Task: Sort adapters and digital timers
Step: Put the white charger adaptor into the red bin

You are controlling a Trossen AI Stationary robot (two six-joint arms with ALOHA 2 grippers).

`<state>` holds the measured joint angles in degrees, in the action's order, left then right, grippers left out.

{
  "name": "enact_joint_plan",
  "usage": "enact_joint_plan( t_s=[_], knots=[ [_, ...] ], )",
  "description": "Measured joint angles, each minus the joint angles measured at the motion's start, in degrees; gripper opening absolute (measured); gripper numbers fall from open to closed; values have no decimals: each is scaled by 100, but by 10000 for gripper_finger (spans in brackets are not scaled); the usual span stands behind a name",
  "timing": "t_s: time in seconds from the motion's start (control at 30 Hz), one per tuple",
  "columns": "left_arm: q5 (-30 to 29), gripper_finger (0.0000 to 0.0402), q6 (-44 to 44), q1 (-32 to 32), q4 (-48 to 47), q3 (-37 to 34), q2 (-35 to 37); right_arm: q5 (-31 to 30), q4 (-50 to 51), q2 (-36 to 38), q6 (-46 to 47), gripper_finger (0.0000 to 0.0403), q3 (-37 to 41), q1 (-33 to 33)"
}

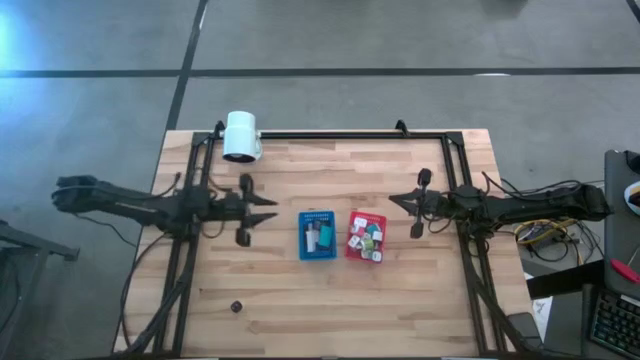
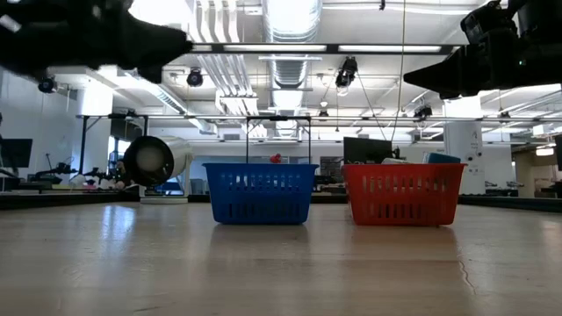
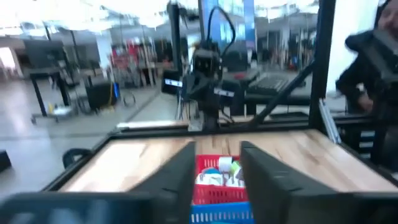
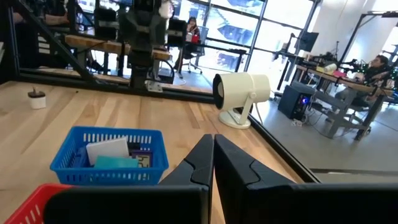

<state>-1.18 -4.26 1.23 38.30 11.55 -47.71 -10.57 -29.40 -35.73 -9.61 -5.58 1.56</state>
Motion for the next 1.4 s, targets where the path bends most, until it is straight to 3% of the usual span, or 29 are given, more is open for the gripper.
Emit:
enact_joint_plan(
  t_s=[0.13, 0.2, 0.43, 1.4],
  knots=[
    [-102, 31, -153, -14, 315, -780, 763, -4, 3, -7, 2, 8, 0, 0],
    [-93, 10, -217, -19, 323, -1065, 1098, -9, -33, -62, -17, 8, 0, 0],
    [-79, 12, -516, -55, -564, -1119, 1591, -23, -34, -131, -80, 8, 0, 0],
    [-79, 16, -561, -53, -793, -1121, 1579, -161, -613, -915, -107, 8, 0, -4]
  ],
)
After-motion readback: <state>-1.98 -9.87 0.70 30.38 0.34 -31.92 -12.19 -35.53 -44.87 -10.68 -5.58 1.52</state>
